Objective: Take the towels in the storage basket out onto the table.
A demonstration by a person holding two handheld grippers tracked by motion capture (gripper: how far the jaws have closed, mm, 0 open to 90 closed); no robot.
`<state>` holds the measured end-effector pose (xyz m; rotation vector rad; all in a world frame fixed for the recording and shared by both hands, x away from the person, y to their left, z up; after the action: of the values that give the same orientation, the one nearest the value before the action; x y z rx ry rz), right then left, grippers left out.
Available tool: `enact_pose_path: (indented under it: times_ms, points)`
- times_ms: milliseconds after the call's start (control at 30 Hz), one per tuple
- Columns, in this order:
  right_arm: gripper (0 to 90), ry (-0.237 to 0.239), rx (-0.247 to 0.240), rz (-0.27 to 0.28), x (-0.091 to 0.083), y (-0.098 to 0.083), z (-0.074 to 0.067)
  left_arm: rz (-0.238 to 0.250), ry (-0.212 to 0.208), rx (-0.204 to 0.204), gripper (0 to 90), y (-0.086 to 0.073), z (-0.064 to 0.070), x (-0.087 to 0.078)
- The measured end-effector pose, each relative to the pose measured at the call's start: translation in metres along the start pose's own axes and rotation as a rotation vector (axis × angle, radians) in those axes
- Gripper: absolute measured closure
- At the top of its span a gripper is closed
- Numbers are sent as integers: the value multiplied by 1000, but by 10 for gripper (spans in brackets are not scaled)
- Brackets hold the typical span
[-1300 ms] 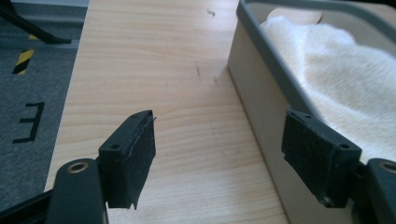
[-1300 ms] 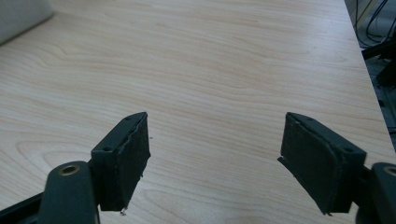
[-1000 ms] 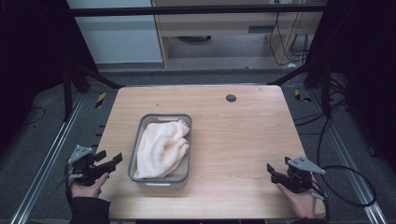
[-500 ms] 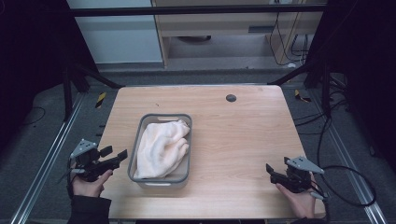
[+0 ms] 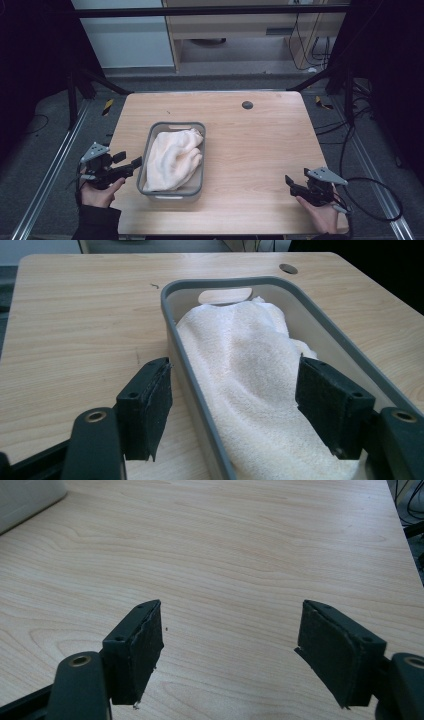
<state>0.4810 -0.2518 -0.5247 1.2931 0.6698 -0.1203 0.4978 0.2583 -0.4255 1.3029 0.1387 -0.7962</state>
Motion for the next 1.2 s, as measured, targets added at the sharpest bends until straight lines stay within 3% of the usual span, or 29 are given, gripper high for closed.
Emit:
enact_pose_path:
  times_ms: [233,700,1200]
  points:
    - [263,16,12,-10,0,0,-1,-50,-19,40,301,5,19,7]
    - [267,16,-3,-11,1,-1,0,-130,-27,95,288,9,43,30]
    - [258,28,2,-23,2,-1,-2,-210,-12,131,283,3,53,54]
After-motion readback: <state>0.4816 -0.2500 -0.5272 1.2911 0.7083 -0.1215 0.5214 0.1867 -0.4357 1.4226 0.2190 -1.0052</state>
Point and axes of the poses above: each handheld gripper's, and its own axes: x roughly forward along the jaws, y roughly out of its top, z roughly to its right, the point moved 9 cm from there along x, roughly forward along the jaws, and after that the axes turned 9 degrees about -x, right-handed, at the moved point
